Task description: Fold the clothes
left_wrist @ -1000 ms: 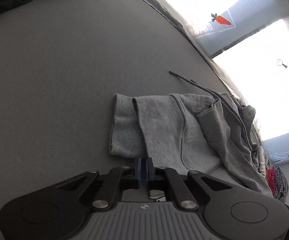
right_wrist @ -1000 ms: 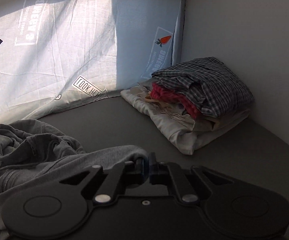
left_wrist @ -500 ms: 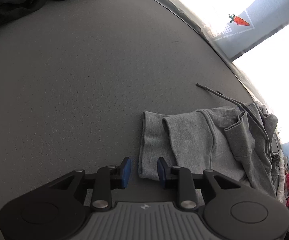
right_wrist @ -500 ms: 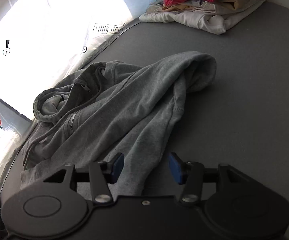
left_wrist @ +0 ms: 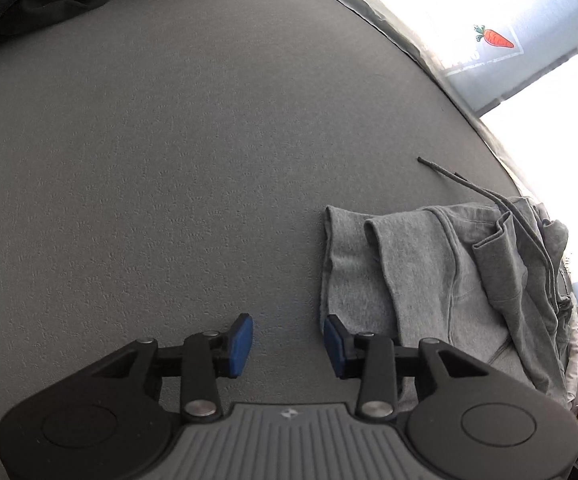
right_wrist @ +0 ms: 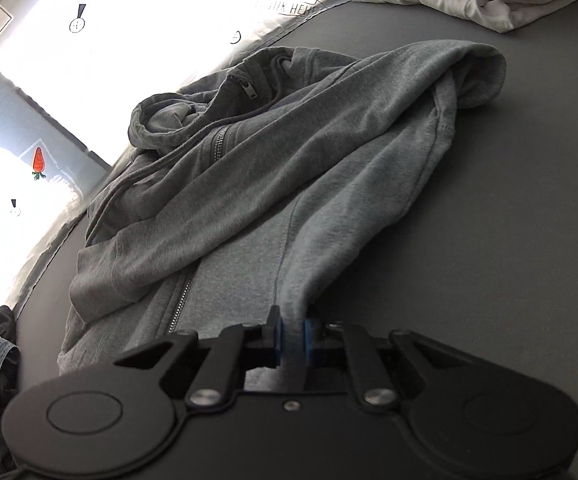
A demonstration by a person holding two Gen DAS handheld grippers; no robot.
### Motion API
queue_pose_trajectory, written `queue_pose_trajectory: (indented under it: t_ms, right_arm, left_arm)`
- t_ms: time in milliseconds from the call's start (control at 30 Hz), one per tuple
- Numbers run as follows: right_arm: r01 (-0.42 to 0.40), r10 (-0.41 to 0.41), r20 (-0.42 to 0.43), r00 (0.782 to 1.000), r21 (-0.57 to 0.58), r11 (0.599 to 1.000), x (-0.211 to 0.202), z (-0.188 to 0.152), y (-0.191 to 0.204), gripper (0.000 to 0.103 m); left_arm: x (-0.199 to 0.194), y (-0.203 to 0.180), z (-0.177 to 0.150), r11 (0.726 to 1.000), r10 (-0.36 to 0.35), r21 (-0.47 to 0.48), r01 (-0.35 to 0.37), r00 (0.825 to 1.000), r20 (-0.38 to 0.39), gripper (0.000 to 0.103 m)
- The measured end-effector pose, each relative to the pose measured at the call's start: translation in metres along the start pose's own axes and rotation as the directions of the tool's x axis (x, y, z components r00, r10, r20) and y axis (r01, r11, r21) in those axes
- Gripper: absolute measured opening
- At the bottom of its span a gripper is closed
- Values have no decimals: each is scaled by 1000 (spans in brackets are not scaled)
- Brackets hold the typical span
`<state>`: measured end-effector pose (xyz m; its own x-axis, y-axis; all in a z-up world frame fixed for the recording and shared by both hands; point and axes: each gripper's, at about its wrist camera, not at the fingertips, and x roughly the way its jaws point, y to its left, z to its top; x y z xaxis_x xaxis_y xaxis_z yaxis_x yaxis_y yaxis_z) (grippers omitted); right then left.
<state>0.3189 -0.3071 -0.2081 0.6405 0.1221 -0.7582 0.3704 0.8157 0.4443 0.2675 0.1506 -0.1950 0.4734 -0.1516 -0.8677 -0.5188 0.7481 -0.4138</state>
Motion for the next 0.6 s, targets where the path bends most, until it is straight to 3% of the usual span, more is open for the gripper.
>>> queue_pose_trajectory:
  t_ms: [67, 133, 200, 333, 400, 500, 533, 600]
  right_arm:
    - [28, -28, 33, 999, -4, 1000, -10, 2, -7, 10]
    - [123, -115, 119, 986, -56, 991, -24, 8, -15, 10]
    - [241, -216, 216, 952, -96, 966, -37, 16, -26, 10]
    - [459, -395, 349, 849, -120, 880, -51, 32, -65, 10]
    - [516, -434, 359, 826, -172, 839, -48, 38, -79, 11]
    - [540, -461, 323, 827, -226, 810, -28, 37, -89, 14]
    - [559, -479, 319, 818, -245, 792, -18, 33, -88, 15]
    - [622, -508, 384, 771, -277, 733, -8, 22, -77, 18]
  left_arm:
    - [-1, -1, -2, 1000, 1, 0, -1, 1000, 13, 45]
    - [-2, -1, -5, 1000, 3, -1, -3, 999, 32, 45]
    - [-3, -1, -9, 1000, 5, 6, -5, 999, 50, 46]
    - [-5, -7, -16, 999, 22, 40, -25, 997, 79, 50]
    - [-5, -13, -17, 997, 40, 65, -45, 995, 88, 54]
    - [-3, -21, -18, 994, 59, 87, -67, 994, 94, 65]
    - [-3, -22, -17, 994, 59, 81, -67, 994, 96, 68]
    - [-3, -22, -14, 997, 38, 58, -44, 995, 96, 69]
